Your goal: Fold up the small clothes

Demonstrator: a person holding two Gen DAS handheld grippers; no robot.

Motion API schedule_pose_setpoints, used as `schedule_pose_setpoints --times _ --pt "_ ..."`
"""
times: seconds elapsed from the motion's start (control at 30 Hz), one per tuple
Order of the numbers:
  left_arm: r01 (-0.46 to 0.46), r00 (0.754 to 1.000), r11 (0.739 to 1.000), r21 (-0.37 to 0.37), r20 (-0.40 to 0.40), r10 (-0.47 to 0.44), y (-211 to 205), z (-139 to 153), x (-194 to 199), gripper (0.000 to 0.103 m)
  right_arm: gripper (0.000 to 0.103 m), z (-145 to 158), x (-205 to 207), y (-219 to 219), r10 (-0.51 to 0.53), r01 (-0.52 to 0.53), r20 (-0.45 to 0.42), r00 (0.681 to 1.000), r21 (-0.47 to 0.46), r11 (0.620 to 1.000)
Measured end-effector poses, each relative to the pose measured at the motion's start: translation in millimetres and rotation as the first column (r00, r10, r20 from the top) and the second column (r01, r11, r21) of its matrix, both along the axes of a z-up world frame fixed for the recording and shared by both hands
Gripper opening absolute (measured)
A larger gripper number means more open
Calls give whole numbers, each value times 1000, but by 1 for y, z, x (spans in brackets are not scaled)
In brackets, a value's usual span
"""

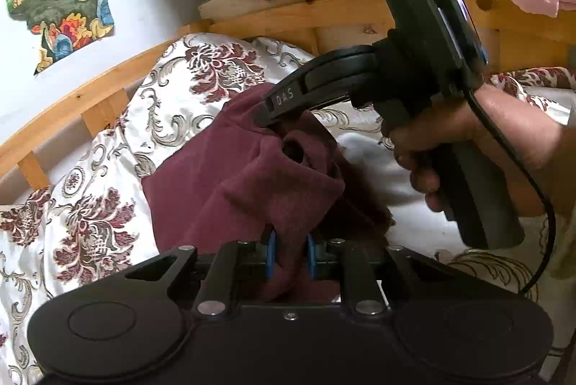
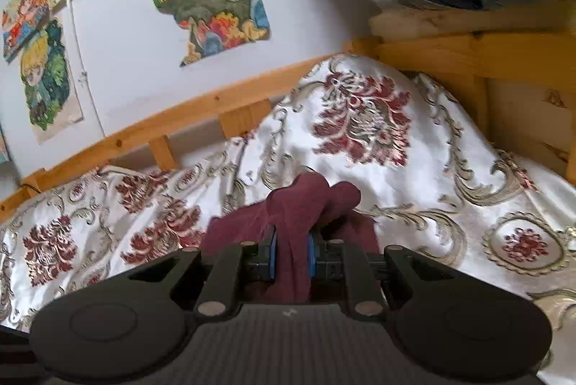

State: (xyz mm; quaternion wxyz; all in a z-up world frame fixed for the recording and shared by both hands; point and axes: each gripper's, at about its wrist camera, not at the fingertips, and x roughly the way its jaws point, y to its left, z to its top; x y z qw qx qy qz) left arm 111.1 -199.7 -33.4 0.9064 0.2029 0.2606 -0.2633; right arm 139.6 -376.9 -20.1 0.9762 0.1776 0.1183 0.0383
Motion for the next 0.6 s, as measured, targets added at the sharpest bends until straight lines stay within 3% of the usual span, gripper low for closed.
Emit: schedule_pose_setpoints --times 0.23,0.43,0.6 --pt "17 999 1000 -3 -29 -17 3 -8 -3 22 19 -10 1 -4 -19 17 -83 996 -26 1000" --pt "23 999 999 -24 -49 -24 7 -8 -5 26 19 -14 2 -6 -20 18 -102 995 -28 999" --pt "30 996 995 -95 -86 -38 16 -5 -8 40 21 -16 4 -9 -25 23 -122 992 -15 1000"
